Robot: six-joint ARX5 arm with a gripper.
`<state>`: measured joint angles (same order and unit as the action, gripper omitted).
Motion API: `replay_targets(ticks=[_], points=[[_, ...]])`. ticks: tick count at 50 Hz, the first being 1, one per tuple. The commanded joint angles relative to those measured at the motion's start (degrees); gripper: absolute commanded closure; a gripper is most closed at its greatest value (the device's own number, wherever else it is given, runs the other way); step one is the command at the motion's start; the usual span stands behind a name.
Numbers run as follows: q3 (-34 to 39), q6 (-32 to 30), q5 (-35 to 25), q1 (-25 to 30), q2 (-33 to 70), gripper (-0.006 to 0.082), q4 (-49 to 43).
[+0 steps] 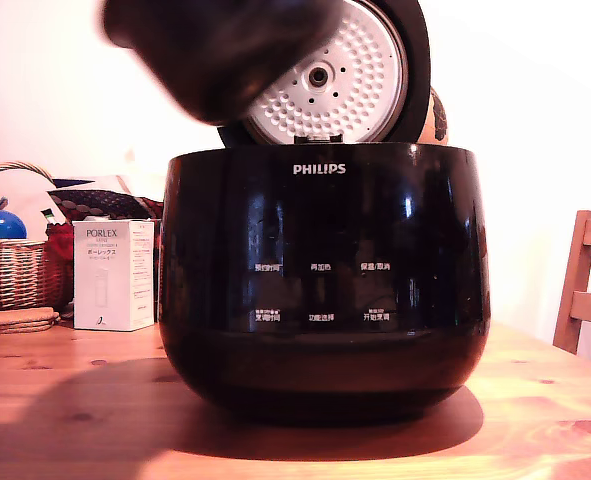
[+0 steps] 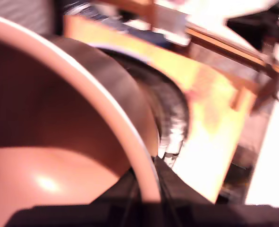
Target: Place the pot you are holding inside the rice cooker
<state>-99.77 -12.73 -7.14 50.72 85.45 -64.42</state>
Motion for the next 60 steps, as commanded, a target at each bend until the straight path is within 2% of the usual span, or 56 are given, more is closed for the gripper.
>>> replay_targets(ticks=[1,3,4,7,8,17,18,21,22,24,25,28,29,32,35,36,38,39,60], points=[[-1.5,-4.9,-0.1,0.9,1.6,0.0788,1.2],[-1.5,-4.9,-0.1,1.3,2.4,0.0788,0.9],[-1.5,-9.7,-0.1,1.5,2.7,0.0788,0.7],[-1.5,-9.7,-0.1,1.8,3.6,0.0788,0.1],[-1.5,-14.2,-0.1,1.9,4.0,0.0788,-0.1],[-1.5,-18.6,2.6,2.6,6.9,0.0788,-1.3],[-1.5,-21.2,3.1,2.6,7.2,0.0788,-1.7],[-1.5,-21.2,3.8,2.7,8.2,0.0788,-2.4],[-1.5,-23.8,4.0,2.7,8.5,0.0788,-2.5],[-1.5,-23.8,5.0,2.7,9.1,0.0788,-2.7],[-1.5,-25.7,5.6,2.7,9.3,0.0788,-2.8],[-1.5,-25.7,7.0,2.7,10.0,0.0788,-2.9],[-1.5,-28.6,7.1,2.6,10.3,0.0788,-2.9],[-1.5,-32.3,7.0,2.6,10.8,0.0788,-2.9],[-1.5,-32.9,7.0,2.6,11.4,0.0788,-2.8],[-1.5,-35.6,7.0,2.6,11.6,0.0788,-2.8],[-1.5,-35.6,7.0,2.6,11.8,0.0788,-2.9],[-1.5,-37.9,6.9,2.6,12.1,0.0788,-2.8],[-1.5,-38.7,3.0,1.8,12.5,0.0788,-2.8]])
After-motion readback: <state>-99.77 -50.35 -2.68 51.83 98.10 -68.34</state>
